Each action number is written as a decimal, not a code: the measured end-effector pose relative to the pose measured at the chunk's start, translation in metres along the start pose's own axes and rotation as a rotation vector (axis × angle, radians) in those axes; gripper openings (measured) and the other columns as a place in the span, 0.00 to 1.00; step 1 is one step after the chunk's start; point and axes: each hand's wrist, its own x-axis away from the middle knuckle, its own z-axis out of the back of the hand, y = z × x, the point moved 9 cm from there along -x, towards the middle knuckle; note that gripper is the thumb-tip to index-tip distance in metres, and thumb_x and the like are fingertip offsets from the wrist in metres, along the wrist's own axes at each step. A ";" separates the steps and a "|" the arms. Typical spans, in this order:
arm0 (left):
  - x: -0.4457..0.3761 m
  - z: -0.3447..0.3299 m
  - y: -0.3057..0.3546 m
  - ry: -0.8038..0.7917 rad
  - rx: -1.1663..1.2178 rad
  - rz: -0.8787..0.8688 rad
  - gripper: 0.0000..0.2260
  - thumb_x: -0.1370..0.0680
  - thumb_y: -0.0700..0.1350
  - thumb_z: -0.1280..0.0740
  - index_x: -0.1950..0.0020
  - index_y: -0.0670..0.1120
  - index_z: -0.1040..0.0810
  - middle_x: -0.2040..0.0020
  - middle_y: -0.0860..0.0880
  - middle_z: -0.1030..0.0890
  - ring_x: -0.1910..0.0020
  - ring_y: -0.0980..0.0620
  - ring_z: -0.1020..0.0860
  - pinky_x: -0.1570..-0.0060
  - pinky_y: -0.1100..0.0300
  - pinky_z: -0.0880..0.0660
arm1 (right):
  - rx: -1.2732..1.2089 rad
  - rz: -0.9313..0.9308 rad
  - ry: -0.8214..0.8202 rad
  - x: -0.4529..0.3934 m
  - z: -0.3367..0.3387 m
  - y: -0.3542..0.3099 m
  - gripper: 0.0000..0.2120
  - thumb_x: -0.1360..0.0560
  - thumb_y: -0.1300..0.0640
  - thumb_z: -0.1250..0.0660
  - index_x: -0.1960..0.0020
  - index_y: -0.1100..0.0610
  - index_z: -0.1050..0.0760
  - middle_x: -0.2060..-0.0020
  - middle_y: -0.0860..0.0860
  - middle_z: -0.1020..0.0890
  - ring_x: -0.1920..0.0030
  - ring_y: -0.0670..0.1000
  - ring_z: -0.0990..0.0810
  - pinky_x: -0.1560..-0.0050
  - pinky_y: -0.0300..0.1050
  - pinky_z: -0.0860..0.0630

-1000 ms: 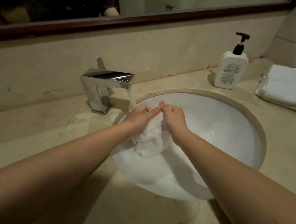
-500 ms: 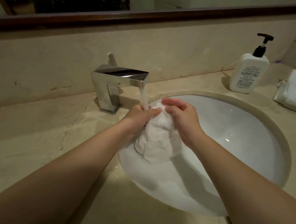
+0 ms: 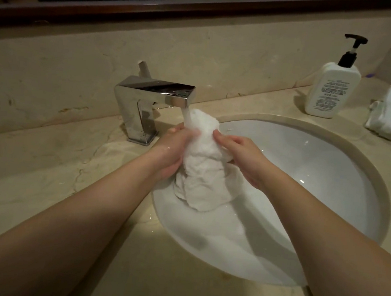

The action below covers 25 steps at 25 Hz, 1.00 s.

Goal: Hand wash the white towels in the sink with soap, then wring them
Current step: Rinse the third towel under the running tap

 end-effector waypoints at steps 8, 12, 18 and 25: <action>0.020 -0.018 -0.015 -0.173 -0.309 0.163 0.17 0.21 0.56 0.30 0.38 0.47 0.18 0.47 0.47 0.13 0.48 0.48 0.14 0.47 0.55 0.19 | -0.251 -0.053 0.202 0.000 0.010 -0.003 0.29 0.20 0.39 0.38 0.43 0.66 0.20 0.49 0.62 0.14 0.48 0.61 0.14 0.42 0.59 0.19; 0.006 -0.002 -0.005 0.000 -0.227 0.063 0.15 0.19 0.52 0.31 0.41 0.41 0.18 0.49 0.43 0.13 0.53 0.47 0.14 0.55 0.57 0.17 | -0.232 -0.156 -0.030 0.001 -0.001 0.011 0.41 0.30 0.24 0.41 0.36 0.55 0.21 0.47 0.52 0.14 0.47 0.52 0.15 0.43 0.49 0.22; 0.009 -0.006 -0.007 -0.047 -0.008 0.109 0.20 0.20 0.54 0.31 0.36 0.40 0.21 0.44 0.39 0.15 0.45 0.42 0.15 0.40 0.45 0.20 | 0.084 -0.098 0.055 0.004 0.002 0.011 0.19 0.21 0.43 0.33 0.56 0.60 0.21 0.69 0.48 0.22 0.67 0.50 0.25 0.66 0.43 0.30; 0.028 -0.024 -0.012 -0.295 -0.221 0.186 0.22 0.23 0.52 0.27 0.33 0.43 0.21 0.43 0.43 0.15 0.43 0.43 0.16 0.40 0.49 0.21 | -0.313 -0.046 0.145 0.013 0.012 -0.002 0.20 0.18 0.48 0.36 0.44 0.66 0.20 0.52 0.61 0.14 0.51 0.59 0.13 0.48 0.53 0.17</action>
